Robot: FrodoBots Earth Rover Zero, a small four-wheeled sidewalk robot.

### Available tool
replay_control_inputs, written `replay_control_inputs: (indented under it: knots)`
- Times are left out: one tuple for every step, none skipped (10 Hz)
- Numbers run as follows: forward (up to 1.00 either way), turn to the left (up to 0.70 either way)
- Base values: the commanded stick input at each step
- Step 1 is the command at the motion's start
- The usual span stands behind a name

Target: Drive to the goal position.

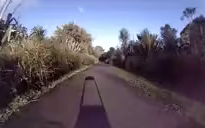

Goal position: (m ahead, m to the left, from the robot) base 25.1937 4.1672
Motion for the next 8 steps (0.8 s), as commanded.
replay_control_inputs:
  knots:
    - [1.00,0.00]
    - [1.00,0.00]
    - [1.00,0.00]
    - [1.00,0.00]
    - [1.00,0.00]
    - [1.00,0.00]
    - [1.00,0.00]
    - [1.00,0.00]
